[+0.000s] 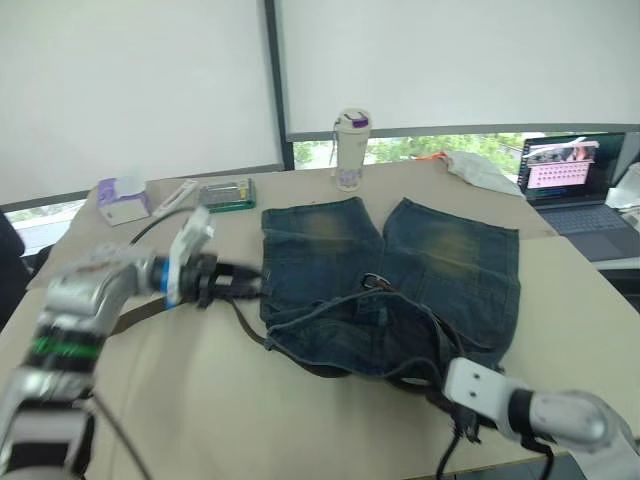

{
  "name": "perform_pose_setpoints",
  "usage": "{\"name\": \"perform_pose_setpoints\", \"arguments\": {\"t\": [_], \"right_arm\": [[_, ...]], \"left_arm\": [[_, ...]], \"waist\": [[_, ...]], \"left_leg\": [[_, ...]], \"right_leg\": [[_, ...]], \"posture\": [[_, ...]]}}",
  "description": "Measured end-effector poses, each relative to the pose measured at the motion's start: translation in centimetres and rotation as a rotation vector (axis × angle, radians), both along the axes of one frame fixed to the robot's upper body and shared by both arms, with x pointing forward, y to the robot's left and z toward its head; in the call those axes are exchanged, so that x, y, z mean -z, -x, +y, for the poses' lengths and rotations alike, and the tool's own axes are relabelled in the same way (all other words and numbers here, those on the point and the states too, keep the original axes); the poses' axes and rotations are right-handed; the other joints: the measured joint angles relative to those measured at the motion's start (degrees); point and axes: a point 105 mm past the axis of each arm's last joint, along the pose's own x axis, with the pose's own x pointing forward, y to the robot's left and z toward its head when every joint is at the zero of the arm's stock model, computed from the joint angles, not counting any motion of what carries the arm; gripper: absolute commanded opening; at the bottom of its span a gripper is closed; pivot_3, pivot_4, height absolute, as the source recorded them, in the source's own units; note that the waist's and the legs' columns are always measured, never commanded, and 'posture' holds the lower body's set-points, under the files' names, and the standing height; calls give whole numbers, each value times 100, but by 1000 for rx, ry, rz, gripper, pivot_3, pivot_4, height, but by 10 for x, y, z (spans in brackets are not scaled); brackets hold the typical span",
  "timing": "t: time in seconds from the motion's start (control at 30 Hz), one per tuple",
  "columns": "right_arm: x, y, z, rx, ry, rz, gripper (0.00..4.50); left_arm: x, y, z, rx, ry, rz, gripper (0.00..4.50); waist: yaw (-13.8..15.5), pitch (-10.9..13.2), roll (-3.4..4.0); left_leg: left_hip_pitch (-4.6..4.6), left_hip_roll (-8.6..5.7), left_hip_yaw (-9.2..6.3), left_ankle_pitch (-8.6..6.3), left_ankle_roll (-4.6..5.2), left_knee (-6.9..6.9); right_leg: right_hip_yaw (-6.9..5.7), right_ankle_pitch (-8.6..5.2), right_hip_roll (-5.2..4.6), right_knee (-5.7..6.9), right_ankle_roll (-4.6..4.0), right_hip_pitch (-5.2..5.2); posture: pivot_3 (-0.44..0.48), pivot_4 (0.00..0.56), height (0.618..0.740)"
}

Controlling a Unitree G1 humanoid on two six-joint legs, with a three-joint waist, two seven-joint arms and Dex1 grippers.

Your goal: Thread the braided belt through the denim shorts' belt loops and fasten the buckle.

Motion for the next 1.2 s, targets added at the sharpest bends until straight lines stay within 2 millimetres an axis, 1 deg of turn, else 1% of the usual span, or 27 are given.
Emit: {"name": "perform_pose_setpoints", "arguments": {"t": [0.03,0.07,0.1,0.13,0.17,0.23,0.27,0.33,0.37,0.4,0.5,0.53,0.6,0.67,0.7,0.77,0.8,0.83,0.9,0.97,1.0,1.03,1.1,1.17,1.2], "right_arm": [[-2,2,0,4,-7,-3,2853],[-4,3,0,11,-14,-11,2853],[-8,3,2,12,-24,-26,2853],[-14,4,2,36,-53,-37,2853],[-21,4,4,68,-106,-52,2275],[-39,8,13,93,-220,-75,1600],[-47,11,18,93,-284,-76,1336],[-58,13,23,93,-373,-61,553],[-68,9,24,94,-417,-87,222],[-78,5,23,98,-433,-125,0],[-106,-21,21,147,-415,-271,0],[-115,-36,17,182,-386,-319,0],[-119,-57,9,238,-329,-351,0],[-117,-77,7,265,-283,-352,0],[-112,-85,9,257,-252,-336,0],[-97,-98,16,213,-181,-286,0],[-86,-100,20,187,-156,-245,0],[-69,-98,27,137,-137,-178,0],[-47,-88,40,49,-128,-78,0],[-25,-73,46,-32,-99,15,0],[-15,-65,46,-57,-79,54,0],[-9,-63,46,-68,-73,65,0],[-7,-62,46,-90,-70,36,0],[-5,-61,47,-95,-107,15,0],[-7,-60,50,-92,-155,10,0]], "left_arm": [[-1,-13,-15,-13,3,-36,4042],[4,-25,-28,-39,-29,-72,4042],[15,-34,-42,-49,-84,-94,4042],[30,-38,-58,-25,-131,-102,4042],[46,-37,-76,18,-165,-98,3578],[75,-31,-99,91,-226,-83,2925],[90,-28,-105,122,-264,-76,2625],[105,-22,-107,171,-318,-93,1887],[114,-15,-105,214,-349,-101,1561],[121,-9,-103,245,-361,-89,1238],[134,15,-88,349,-373,-40,234],[136,26,-78,382,-383,-28,35],[136,39,-69,412,-380,-13,35],[135,49,-61,418,-391,-10,35],[135,53,-58,414,-394,-14,35],[136,57,-53,373,-388,-12,35],[136,58,-52,350,-376,-14,35],[136,58,-50,314,-364,-12,35],[134,59,-46,246,-331,-2,35],[127,59,-42,168,-272,11,35],[121,59,-38,114,-234,22,35],[117,59,-33,60,-201,35,35],[110,56,-20,-75,-150,55,35],[106,50,-3,-250,-100,77,35],[103,46,8,-351,-72,85,35]], "waist": [[-11,-5,-11],[-7,-6,-15],[-16,-5,-20],[-27,-6,-19],[-48,-6,-19],[-122,-6,-21],[-169,-1,-29],[-216,9,-44],[-245,12,-50],[-250,9,-45],[-289,8,-42],[-314,4,-37],[-291,-10,-13],[-246,-21,3],[-214,-21,4],[-194,-23,7],[-171,-23,7],[-160,-23,6],[-174,-24,7],[-183,-24,7],[-186,-24,8],[-192,-25,6],[-195,-30,3],[-193,-38,-8],[-189,-37,-12]], "left_leg": [[-2,-4,8,1,-2,2],[-1,-3,9,0,-2,2],[1,-1,10,-1,-1,-4],[-10,3,12,-2,0,-13],[-16,9,12,-2,0,-17],[-25,10,12,-2,-1,-16],[-29,14,15,-2,-1,-15],[-26,18,17,-3,0,-28],[-25,17,24,-4,2,-40],[-20,14,28,-7,8,-40],[-14,15,30,-16,24,-39],[2,16,32,-10,12,-37],[-2,16,31,-8,9,-38],[-9,15,29,-8,10,-38],[-13,13,28,-8,11,-36],[-12,12,32,-9,12,-33],[-14,12,28,-9,12,-32],[-15,13,25,-9,12,-31],[-18,16,22,-9,11,-31],[-17,18,19,-9,11,-31],[-15,18,19,-9,11,-31],[-11,19,19,-9,11,-31],[5,20,20,-9,9,-35],[17,22,20,-11,3,-40],[17,24,17,-11,2,-41]], "right_leg": [[6,1,-1,2,-1,3],[9,0,-5,6,0,12],[18,0,-5,-8,1,15],[28,0,-5,-11,1,14],[31,0,-2,-9,1,9],[38,1,2,23,1,-29],[42,3,6,28,-1,-34],[53,4,7,29,-2,-30],[67,4,6,26,-2,-23],[78,3,5,22,-1,-23],[86,0,12,23,2,-38],[85,0,15,27,2,-46],[80,0,10,30,2,-46],[75,1,9,28,2,-44],[72,1,6,25,2,-43],[73,1,5,23,2,-42],[68,1,4,21,2,-41],[65,0,5,21,2,-42],[64,1,6,25,2,-46],[62,1,7,26,2,-46],[63,1,6,27,2,-46],[64,1,6,24,2,-45],[69,-1,7,18,4,-41],[70,-3,8,20,7,-37],[72,-3,9,20,7,-39]], "posture": [[0,150,740],[0,150,740],[0,150,740],[0,150,740],[0,150,740],[0,150,740],[0,150,740],[0,150,740],[0,150,740],[0,150,740],[0,150,740],[0,150,740],[0,150,740],[0,150,740],[0,150,740],[0,150,740],[0,150,740],[0,150,740],[0,150,740],[0,150,740],[0,150,740],[0,150,740],[0,150,740],[0,150,740],[0,150,740]]}}
